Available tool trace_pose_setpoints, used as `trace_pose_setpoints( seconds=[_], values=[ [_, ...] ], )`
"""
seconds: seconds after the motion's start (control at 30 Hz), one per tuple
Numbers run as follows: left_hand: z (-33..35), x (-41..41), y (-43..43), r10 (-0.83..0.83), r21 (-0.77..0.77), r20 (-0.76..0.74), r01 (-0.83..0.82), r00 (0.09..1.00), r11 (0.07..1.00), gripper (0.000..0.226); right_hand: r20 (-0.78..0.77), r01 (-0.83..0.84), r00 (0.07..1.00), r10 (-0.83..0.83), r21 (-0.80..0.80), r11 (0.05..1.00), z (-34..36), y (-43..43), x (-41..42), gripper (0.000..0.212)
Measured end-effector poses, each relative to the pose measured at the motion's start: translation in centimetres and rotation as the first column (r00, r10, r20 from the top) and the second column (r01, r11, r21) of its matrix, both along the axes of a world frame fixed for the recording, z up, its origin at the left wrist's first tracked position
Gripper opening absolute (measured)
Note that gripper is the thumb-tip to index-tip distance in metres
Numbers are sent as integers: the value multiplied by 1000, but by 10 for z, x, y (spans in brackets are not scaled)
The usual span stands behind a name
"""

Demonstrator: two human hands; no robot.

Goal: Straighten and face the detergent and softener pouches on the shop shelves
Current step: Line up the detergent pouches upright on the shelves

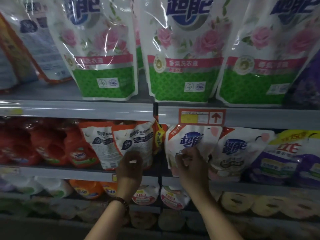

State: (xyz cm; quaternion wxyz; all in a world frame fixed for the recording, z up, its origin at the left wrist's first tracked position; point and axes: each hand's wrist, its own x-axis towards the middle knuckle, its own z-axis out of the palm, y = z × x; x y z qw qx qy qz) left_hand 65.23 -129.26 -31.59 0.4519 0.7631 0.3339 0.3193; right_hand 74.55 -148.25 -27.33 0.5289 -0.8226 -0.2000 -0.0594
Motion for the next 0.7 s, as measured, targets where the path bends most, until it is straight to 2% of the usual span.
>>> trace_pose_setpoints(
  seconds=[0.23,0.43,0.53,0.7],
  values=[
    [9,-19,44,55,-72,51,-52,997,996,27,-118,-57,992,54,-21,998,-4,52,-28,16],
    [13,-28,72,-90,-68,52,93,995,993,39,-187,-29,982,32,15,999,-11,88,-49,26],
    [9,-29,85,-148,-11,-16,148,989,989,43,-186,-2,982,5,15,1000,-13,105,-59,29],
    [12,-35,100,-394,-54,-115,390,912,919,49,-162,26,986,-27,-7,1000,-6,129,-78,27]
  ],
)
